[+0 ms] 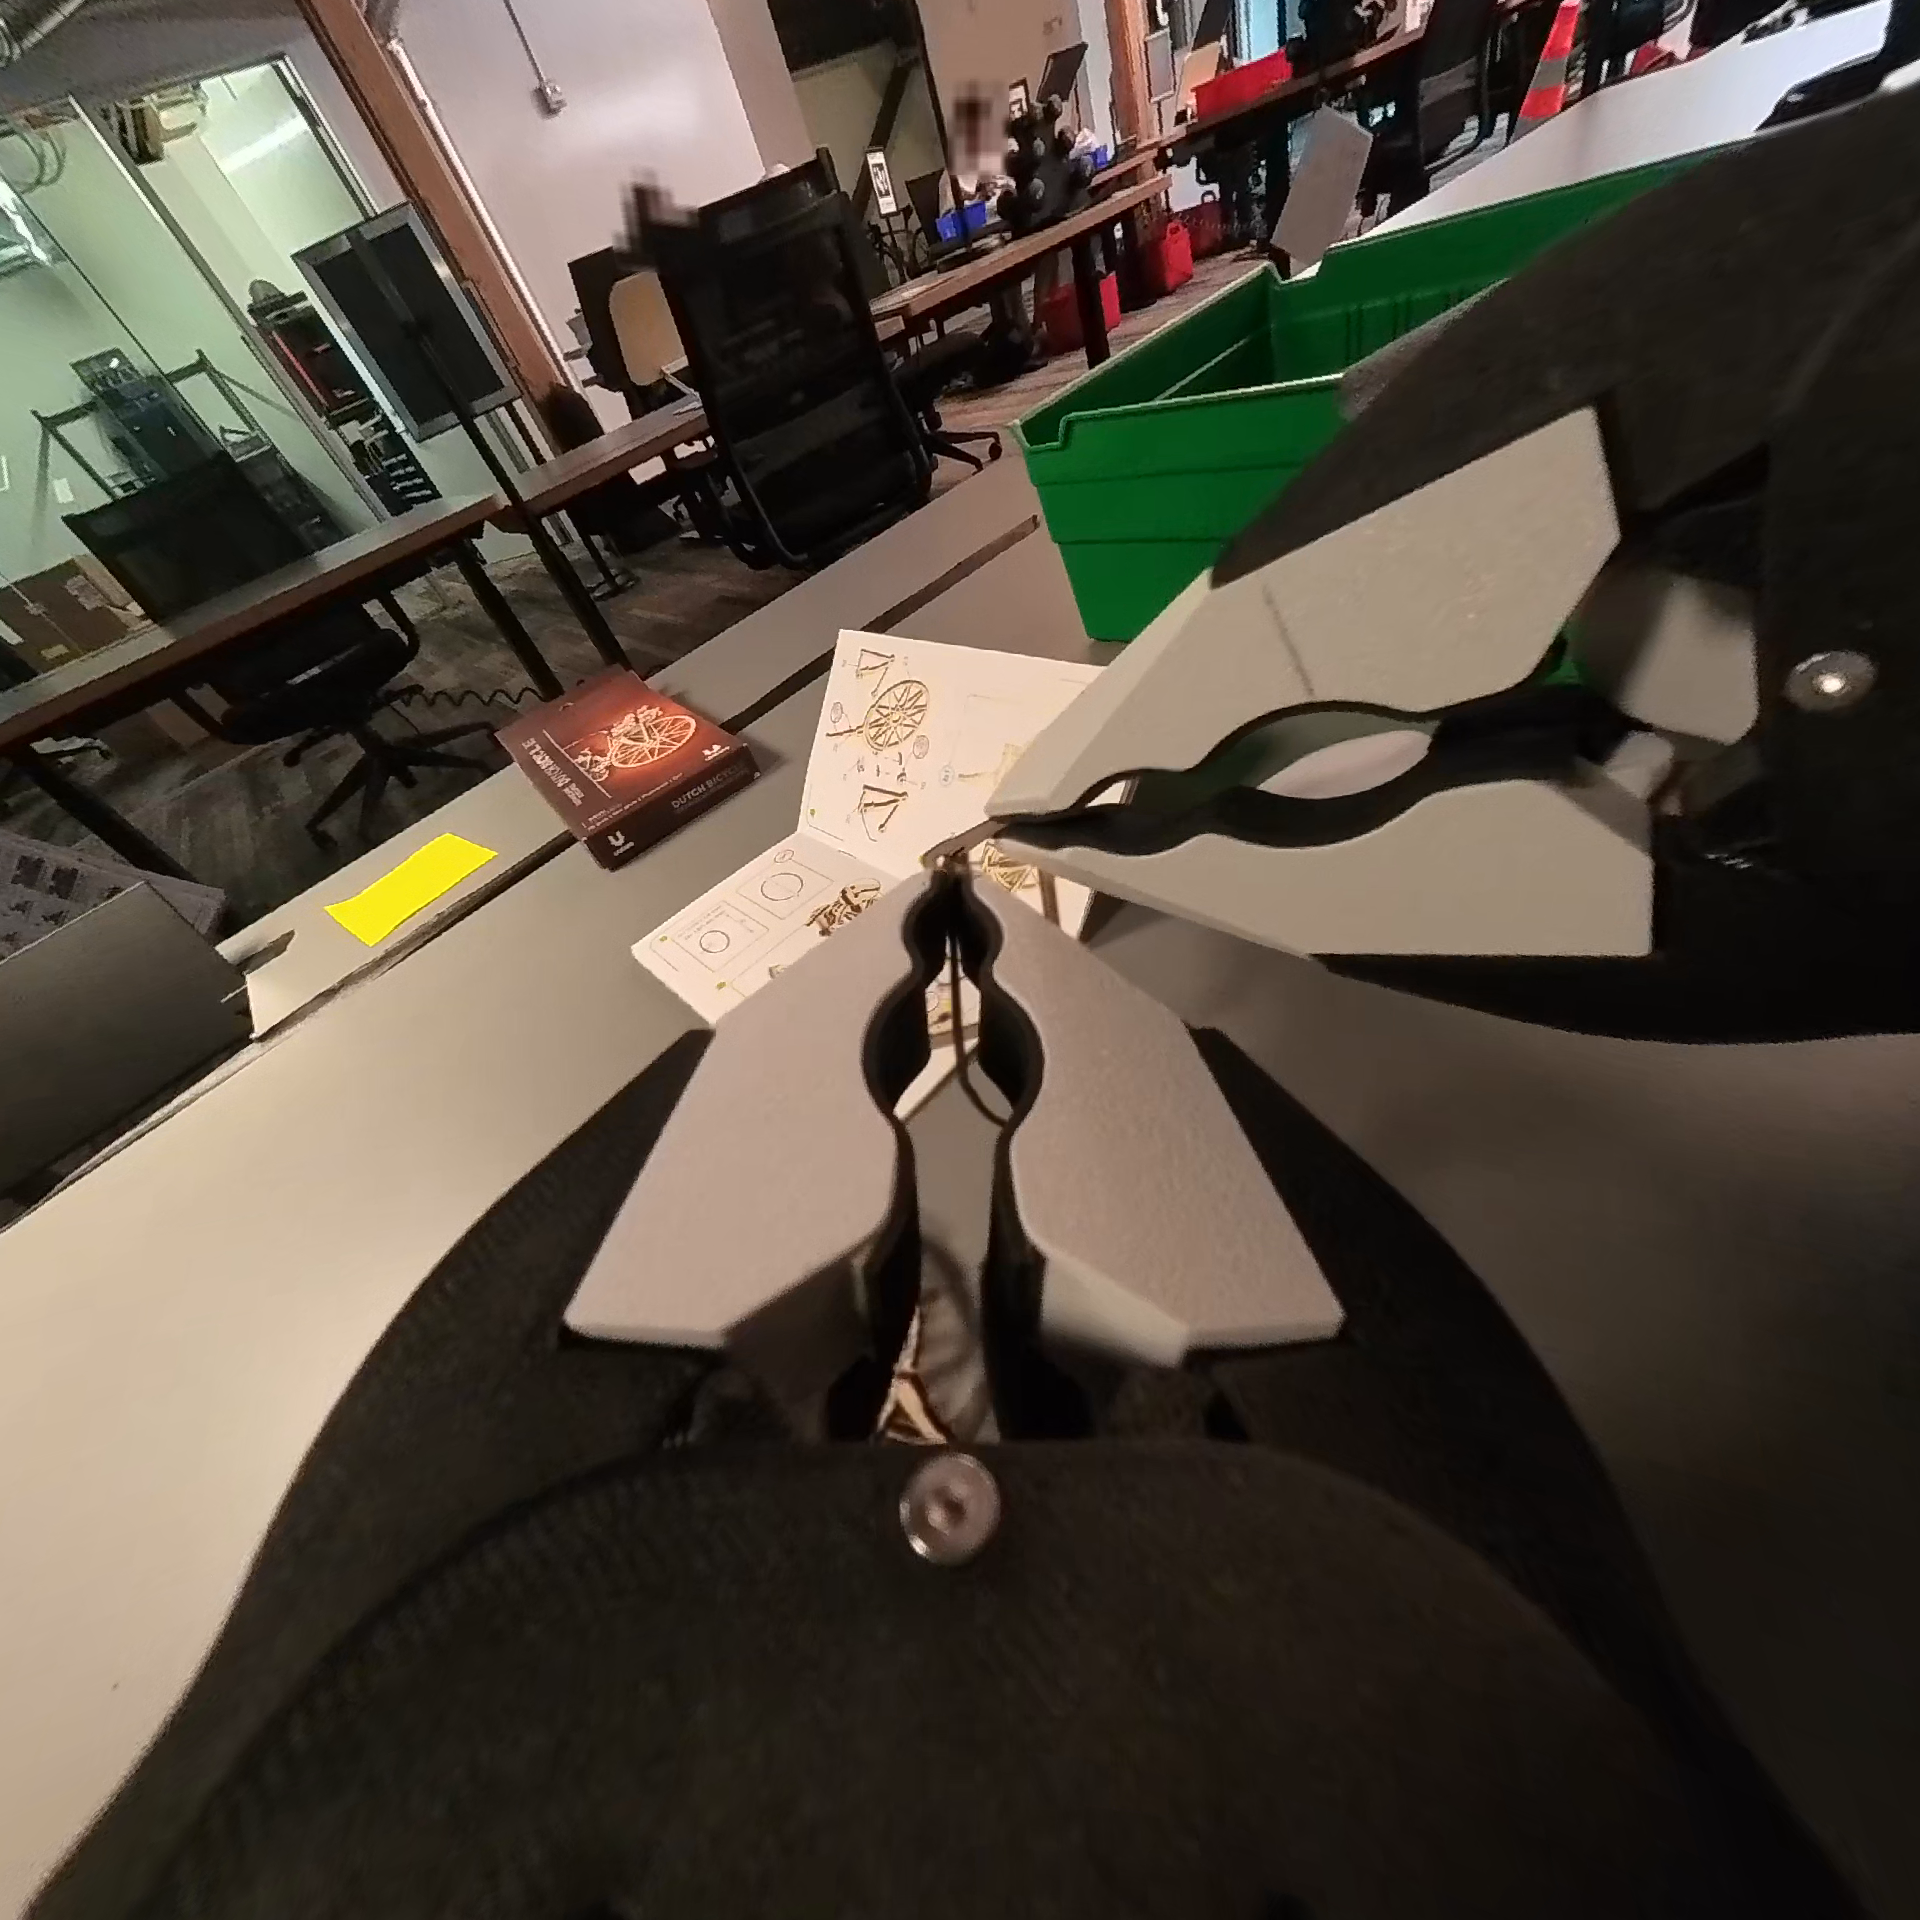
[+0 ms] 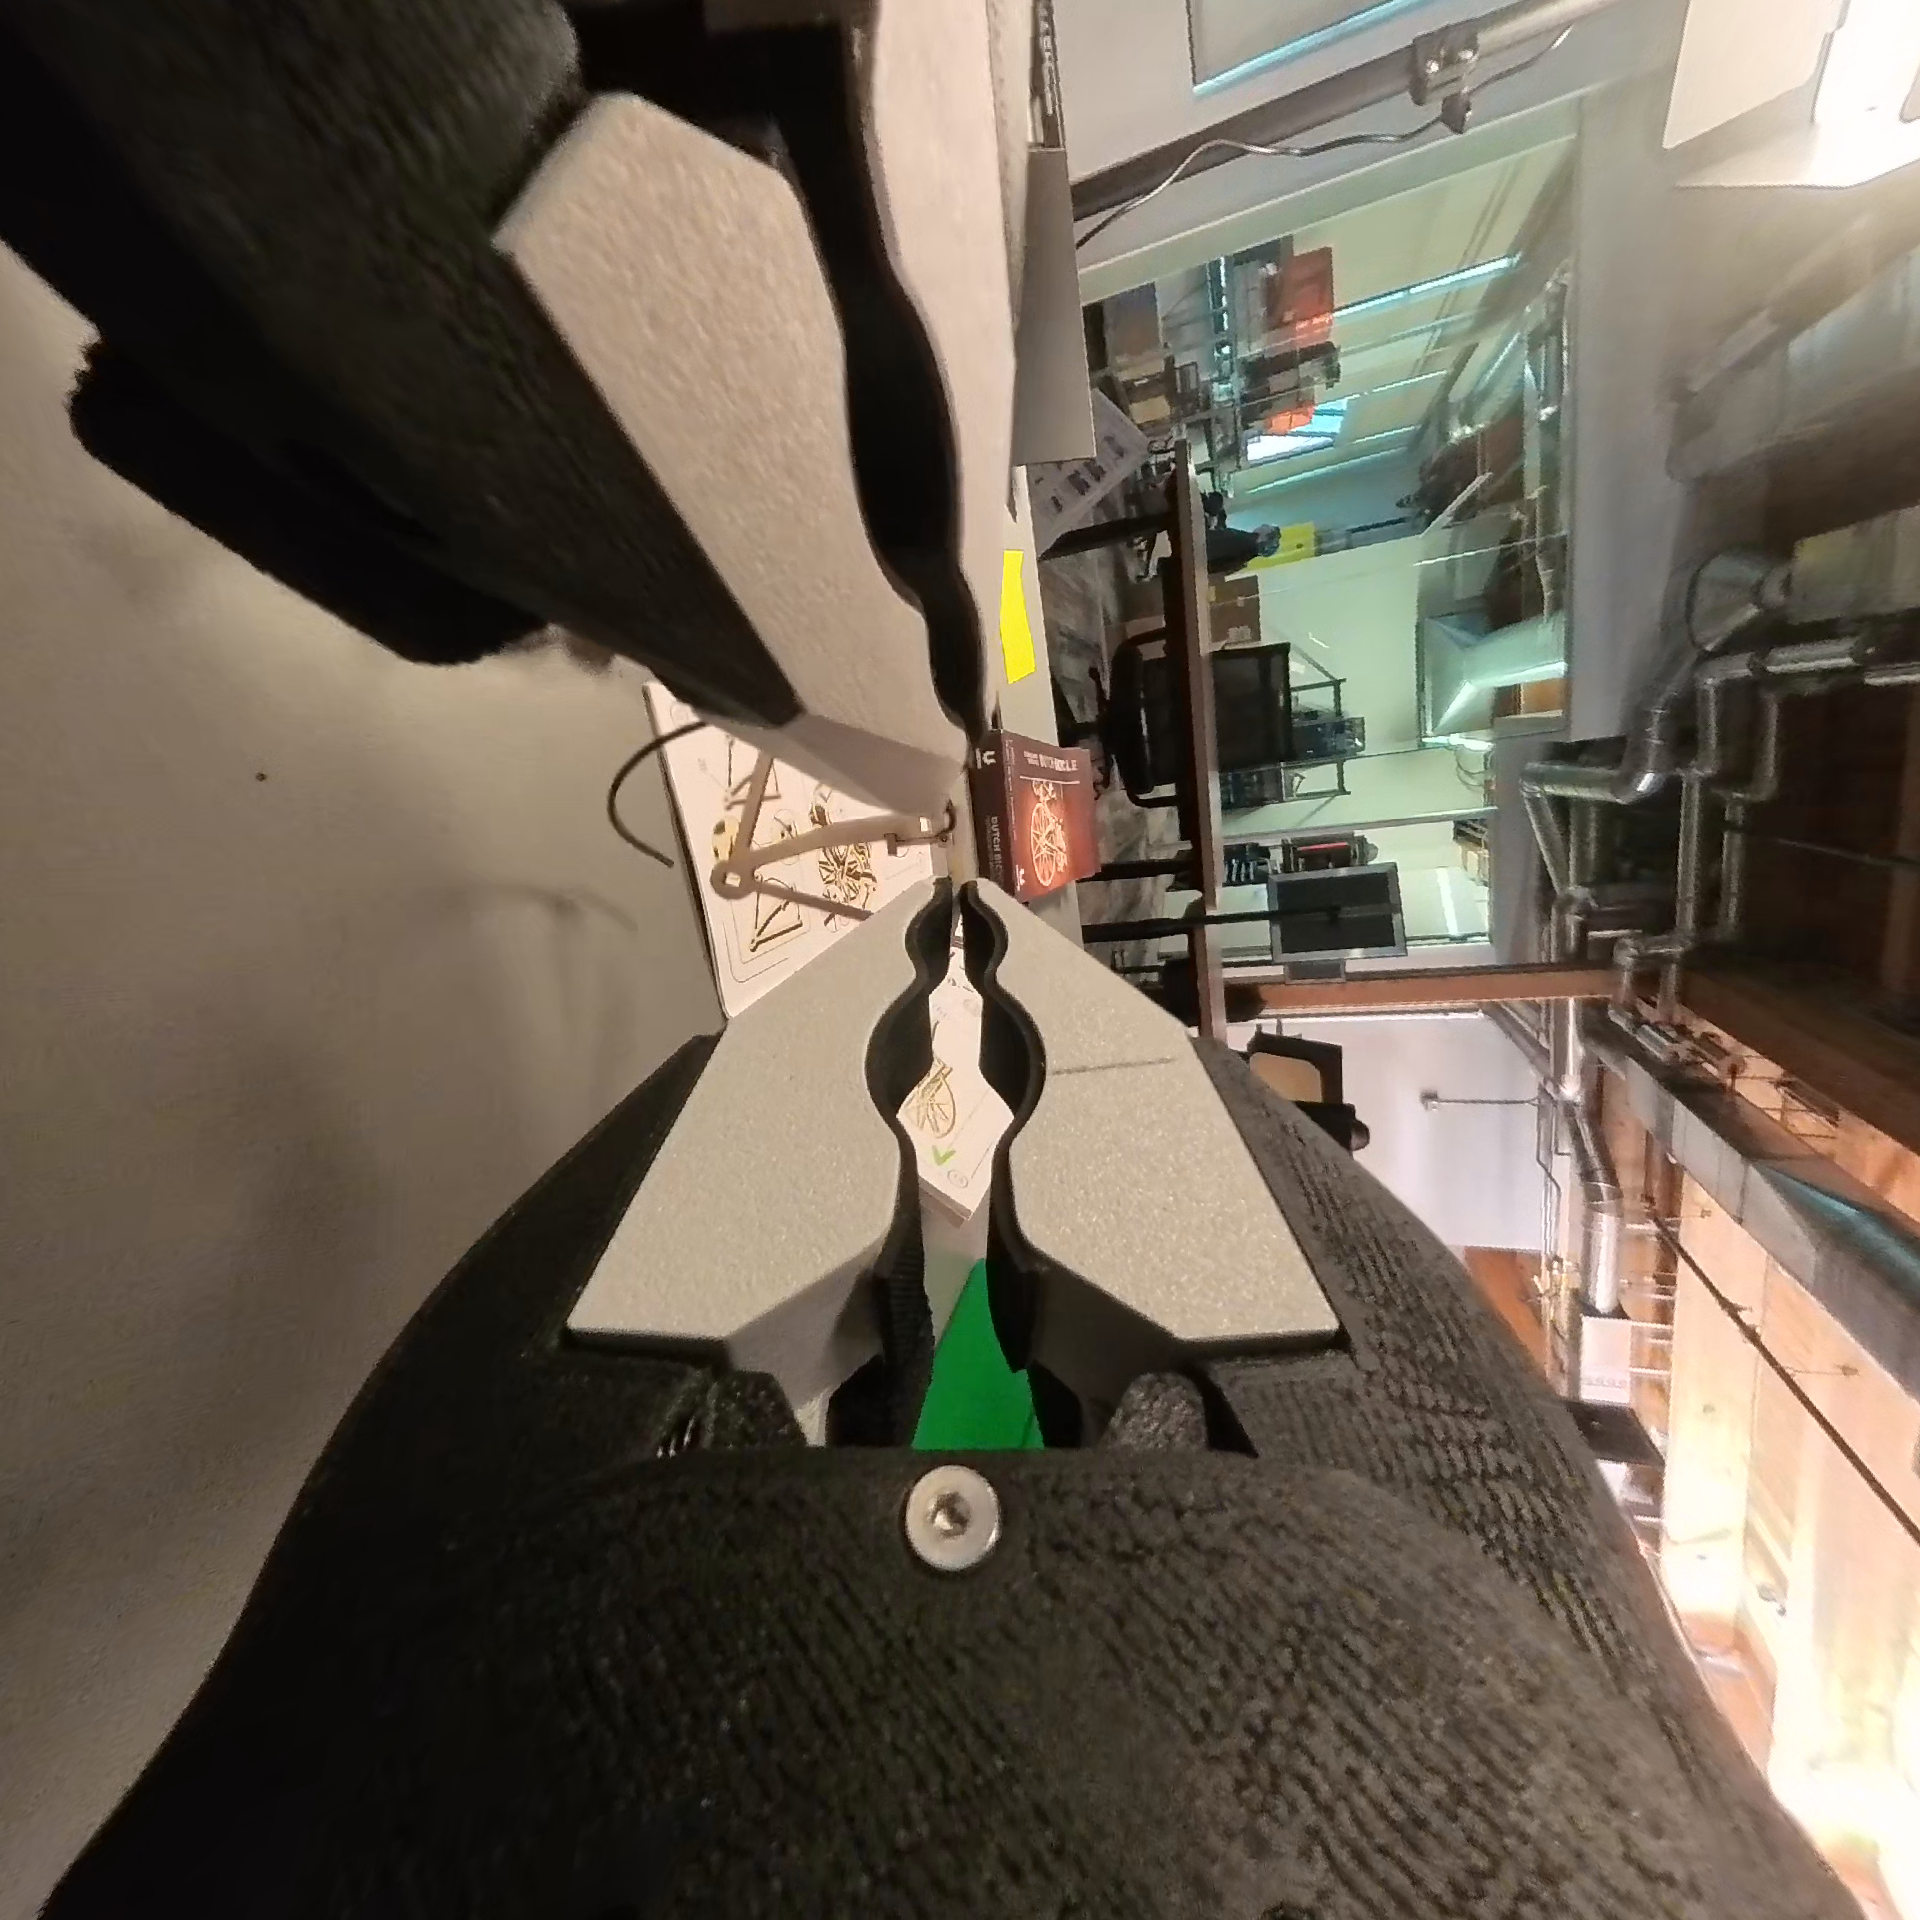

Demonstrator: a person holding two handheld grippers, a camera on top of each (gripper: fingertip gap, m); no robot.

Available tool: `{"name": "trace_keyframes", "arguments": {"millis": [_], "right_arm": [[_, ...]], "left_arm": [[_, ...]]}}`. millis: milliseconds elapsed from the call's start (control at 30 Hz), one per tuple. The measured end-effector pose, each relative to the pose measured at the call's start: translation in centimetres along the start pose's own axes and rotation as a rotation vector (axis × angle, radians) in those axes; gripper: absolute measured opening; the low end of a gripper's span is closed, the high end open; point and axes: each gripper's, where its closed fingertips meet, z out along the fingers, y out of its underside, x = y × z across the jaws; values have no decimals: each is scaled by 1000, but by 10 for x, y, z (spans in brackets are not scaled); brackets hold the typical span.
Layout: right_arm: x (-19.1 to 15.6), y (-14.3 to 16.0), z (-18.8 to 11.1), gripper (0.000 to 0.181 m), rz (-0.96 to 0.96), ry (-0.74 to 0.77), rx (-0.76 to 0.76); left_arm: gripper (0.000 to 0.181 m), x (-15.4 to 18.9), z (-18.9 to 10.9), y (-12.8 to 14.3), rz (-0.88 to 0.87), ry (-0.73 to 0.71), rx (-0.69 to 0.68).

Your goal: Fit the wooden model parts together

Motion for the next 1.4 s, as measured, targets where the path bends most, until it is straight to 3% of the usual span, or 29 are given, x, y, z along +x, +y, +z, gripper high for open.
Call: {"name": "trace_keyframes", "arguments": {"millis": [1400], "right_arm": [[-1,-8,-2,0,-49,28,40]], "left_arm": [[0,-2,-2,1,-7,-20,2]]}}
